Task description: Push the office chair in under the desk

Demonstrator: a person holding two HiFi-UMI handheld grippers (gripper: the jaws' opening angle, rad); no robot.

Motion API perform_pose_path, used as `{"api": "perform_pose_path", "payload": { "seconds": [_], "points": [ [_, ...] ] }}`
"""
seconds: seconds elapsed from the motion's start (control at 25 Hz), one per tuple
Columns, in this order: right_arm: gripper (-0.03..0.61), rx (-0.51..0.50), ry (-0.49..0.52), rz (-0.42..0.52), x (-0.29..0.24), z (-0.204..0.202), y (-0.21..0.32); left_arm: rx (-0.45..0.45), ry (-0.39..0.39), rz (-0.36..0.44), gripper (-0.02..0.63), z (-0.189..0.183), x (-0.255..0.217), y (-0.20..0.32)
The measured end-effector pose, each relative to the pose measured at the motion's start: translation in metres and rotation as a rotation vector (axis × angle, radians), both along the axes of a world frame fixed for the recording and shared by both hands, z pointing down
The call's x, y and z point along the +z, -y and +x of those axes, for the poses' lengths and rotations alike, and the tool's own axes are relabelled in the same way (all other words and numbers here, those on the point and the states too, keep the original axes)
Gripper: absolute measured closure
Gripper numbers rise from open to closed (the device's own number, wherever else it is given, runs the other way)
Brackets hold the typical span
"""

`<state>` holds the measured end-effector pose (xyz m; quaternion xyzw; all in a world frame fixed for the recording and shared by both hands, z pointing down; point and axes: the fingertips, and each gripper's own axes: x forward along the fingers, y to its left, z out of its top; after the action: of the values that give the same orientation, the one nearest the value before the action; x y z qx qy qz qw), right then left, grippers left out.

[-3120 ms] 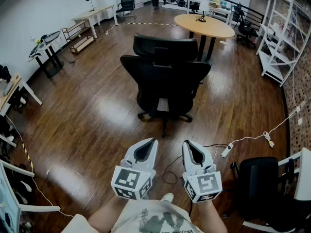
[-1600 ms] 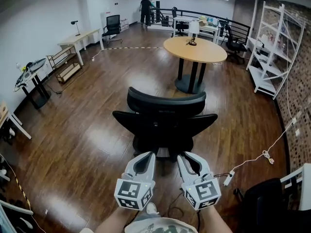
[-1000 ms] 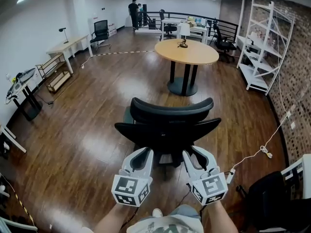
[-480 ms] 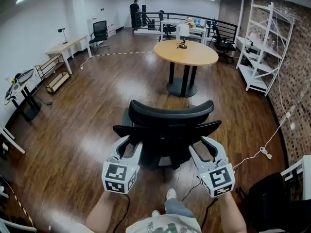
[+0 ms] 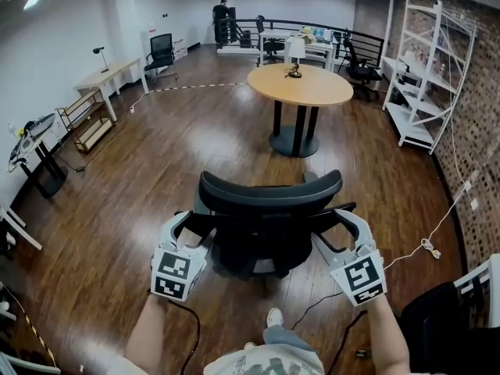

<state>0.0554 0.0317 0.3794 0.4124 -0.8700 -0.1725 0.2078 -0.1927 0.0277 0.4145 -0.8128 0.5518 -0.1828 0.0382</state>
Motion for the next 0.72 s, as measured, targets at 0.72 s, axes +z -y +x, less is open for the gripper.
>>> {"api": "perform_pose_path", "payload": {
  "seconds": [0.72],
  "points": [
    [0.267, -0.042, -0.496, -0.103, 0.067, 0.051, 0.071, 0.135, 0.463, -0.192, 0.265, -0.008, 0.063, 0.033]
  ]
}}
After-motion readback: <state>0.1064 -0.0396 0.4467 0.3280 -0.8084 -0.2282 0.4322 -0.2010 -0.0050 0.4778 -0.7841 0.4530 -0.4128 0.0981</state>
